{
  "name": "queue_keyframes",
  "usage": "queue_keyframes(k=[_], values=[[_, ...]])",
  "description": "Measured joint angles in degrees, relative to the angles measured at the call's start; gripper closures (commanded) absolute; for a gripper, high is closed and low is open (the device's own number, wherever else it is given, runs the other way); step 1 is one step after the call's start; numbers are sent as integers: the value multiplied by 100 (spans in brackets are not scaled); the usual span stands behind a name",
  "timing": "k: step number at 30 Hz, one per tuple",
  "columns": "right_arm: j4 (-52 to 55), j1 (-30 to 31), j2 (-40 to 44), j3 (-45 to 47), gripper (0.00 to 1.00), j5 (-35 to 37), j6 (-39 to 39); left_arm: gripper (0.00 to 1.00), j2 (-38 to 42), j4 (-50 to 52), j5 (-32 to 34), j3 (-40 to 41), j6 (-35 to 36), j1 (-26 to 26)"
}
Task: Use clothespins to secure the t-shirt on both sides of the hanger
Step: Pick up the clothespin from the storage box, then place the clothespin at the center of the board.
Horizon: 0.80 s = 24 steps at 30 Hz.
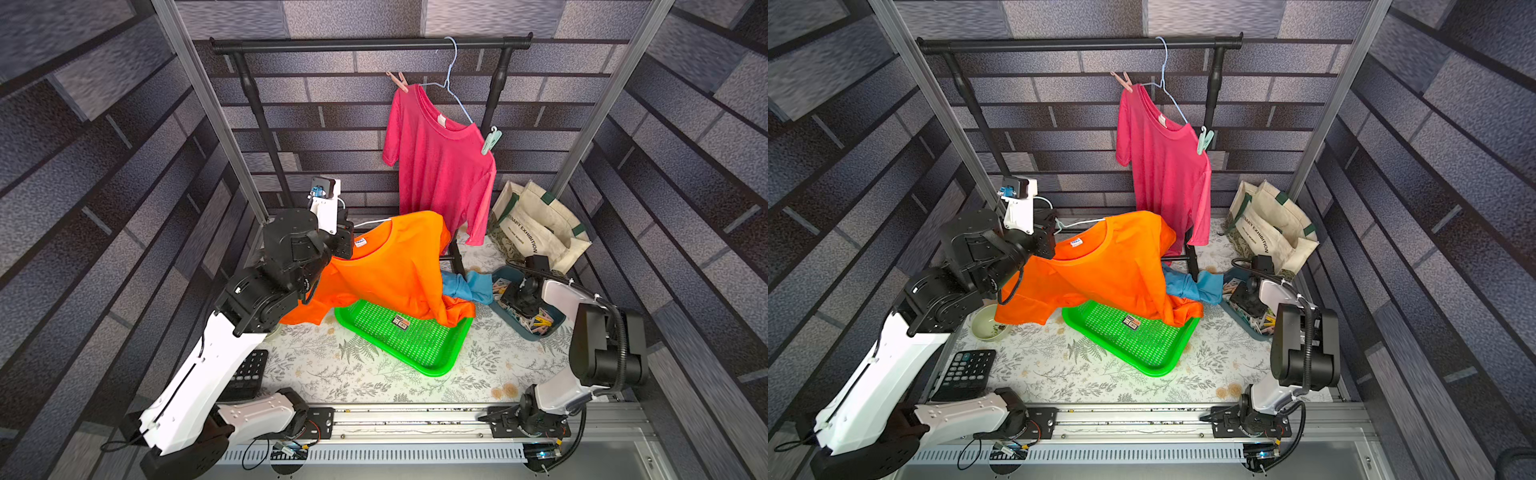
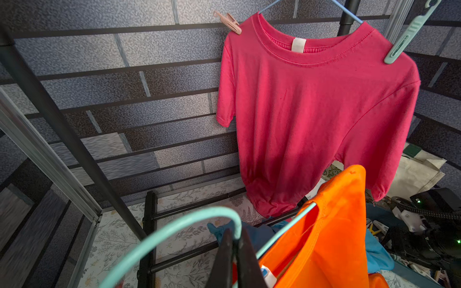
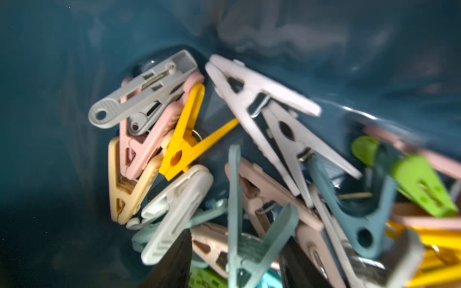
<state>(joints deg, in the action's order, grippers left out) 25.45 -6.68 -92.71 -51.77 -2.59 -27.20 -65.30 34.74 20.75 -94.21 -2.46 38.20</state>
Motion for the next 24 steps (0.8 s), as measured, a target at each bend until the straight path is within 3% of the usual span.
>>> queue_keyframes(k=[2,8,13,24], values=[[-166,-2,-59,-4,66,-118,-46,96,0,11,-4,101,-59,-72],[-341,-22,-22,-2,77,-181,-98,96,7,83,-90,181,-179,-223],[-254,-22,461,0,81,-181,-57,96,11,83,-120,184,-260,-229],[605,76,2553,321,80,-535,68,95,0,79,-422,188,-409,-229]])
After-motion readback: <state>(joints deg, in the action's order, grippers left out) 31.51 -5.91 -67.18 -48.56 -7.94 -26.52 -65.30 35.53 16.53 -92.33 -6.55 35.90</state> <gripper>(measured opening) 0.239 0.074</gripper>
